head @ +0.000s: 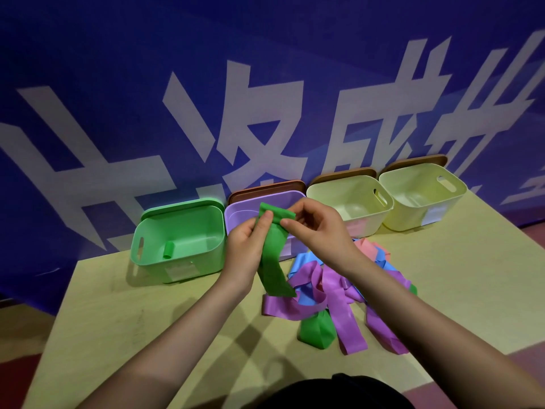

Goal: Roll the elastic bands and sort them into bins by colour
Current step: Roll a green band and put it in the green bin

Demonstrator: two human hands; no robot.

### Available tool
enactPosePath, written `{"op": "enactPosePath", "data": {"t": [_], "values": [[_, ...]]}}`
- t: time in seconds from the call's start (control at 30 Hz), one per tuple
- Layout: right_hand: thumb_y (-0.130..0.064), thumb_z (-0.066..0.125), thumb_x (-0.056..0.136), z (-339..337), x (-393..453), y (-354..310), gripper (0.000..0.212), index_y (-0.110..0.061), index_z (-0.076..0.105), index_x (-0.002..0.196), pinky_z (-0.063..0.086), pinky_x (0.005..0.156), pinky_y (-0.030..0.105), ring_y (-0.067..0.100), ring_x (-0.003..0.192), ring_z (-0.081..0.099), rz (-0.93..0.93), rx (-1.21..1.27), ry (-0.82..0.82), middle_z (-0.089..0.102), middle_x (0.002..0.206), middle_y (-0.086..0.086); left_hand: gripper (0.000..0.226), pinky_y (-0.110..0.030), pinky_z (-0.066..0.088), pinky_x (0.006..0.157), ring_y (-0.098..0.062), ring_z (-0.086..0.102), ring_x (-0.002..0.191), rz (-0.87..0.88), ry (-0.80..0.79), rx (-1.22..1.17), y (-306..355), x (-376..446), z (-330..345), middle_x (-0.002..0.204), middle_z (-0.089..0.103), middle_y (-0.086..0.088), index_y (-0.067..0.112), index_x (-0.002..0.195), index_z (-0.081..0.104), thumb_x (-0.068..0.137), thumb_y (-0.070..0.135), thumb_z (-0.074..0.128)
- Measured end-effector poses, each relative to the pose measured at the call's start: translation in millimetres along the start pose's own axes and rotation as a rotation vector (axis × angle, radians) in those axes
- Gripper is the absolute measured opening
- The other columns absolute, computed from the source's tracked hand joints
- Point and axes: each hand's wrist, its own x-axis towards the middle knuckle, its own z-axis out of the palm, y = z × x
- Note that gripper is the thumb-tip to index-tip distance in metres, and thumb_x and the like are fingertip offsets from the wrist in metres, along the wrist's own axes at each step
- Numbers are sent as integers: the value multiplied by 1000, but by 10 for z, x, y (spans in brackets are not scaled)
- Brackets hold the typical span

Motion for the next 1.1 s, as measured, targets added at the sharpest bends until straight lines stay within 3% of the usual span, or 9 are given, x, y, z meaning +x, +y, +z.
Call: {"op": "enactPosePath", "data": {"t": [0.17, 0.3, 0.43, 0.5, 0.63, 0.73, 0.83, 0.97, 1.1], "values": [[-11, 65, 79, -85, 49, 13, 5, -7, 61, 77, 37, 61, 11, 2, 63, 47, -230, -328, 62, 48, 69, -12, 29, -25, 48, 68, -14, 63, 73, -146, -20, -94, 3, 10, 24, 73, 71, 1, 14, 87, 70, 98, 29, 49], [-14, 62, 81, -211, 68, 75, 11, -7, 68, 86, 45, 59, 28, 13, 69, 52, -440, -659, -5, 54, 77, -1, 37, -35, 49, 85, -20, 67, 87, -191, -60, -35, -22, 49, 10, 86, 74, -4, 17, 88, 72, 97, 42, 46], [-19, 56, 87, -240, 62, 100, 23, -4, 72, 93, 45, 59, 29, 26, 72, 56, -649, -851, -83, 60, 80, 9, 29, -32, 47, 82, -20, 63, 85, -155, -102, -14, -83, 30, 4, 86, 71, -6, 11, 89, 72, 97, 31, 52], [-22, 56, 85, -256, 54, 92, 25, -5, 72, 96, 49, 64, 30, 22, 77, 58, -577, -748, -111, 62, 86, 6, 25, -28, 47, 76, -18, 62, 81, -143, -133, -37, -96, 10, 5, 83, 71, -3, 13, 89, 71, 98, 24, 50], [-17, 57, 79, -285, 1, 128, 43, -17, 62, 122, 47, 83, 22, 10, 98, 58, -172, -294, -227, 61, 108, 2, 23, -23, 50, 78, -16, 66, 90, -108, -232, -85, -113, -53, 27, 97, 73, -6, 13, 101, 69, 99, 19, 47], [-16, 57, 81, -233, -86, 170, 51, -20, 52, 132, 51, 92, 35, 22, 109, 60, 53, 29, -280, 61, 124, 5, 23, -27, 51, 82, -19, 67, 94, -71, -207, -93, -107, -46, 48, 101, 73, -8, 13, 105, 67, 99, 20, 46], [-20, 58, 85, -175, -124, 146, 34, -20, 58, 119, 49, 80, 19, 7, 92, 63, 59, 93, -205, 67, 104, -1, 21, -30, 50, 78, -19, 65, 88, -38, -145, -70, -100, -16, 14, 95, 72, -6, 15, 102, 67, 99, 19, 47], [-13, 60, 90, -135, -114, 105, 8, -18, 65, 92, 46, 64, 14, 1, 64, 59, 64, 117, -72, 65, 66, -12, 19, -27, 48, 76, -13, 62, 81, 54, -130, 69, -98, -6, -20, 85, 70, 2, 18, 93, 66, 99, 16, 48], [-1, 60, 90, -129, -91, 101, 21, -20, 64, 83, 45, 60, 12, -2, 59, 58, 83, 60, -31, 64, 61, -15, 21, -20, 47, 68, -7, 61, 73, 69, -125, 145, -103, -15, -7, 76, 68, 7, 18, 88, 66, 99, 18, 47]]}}
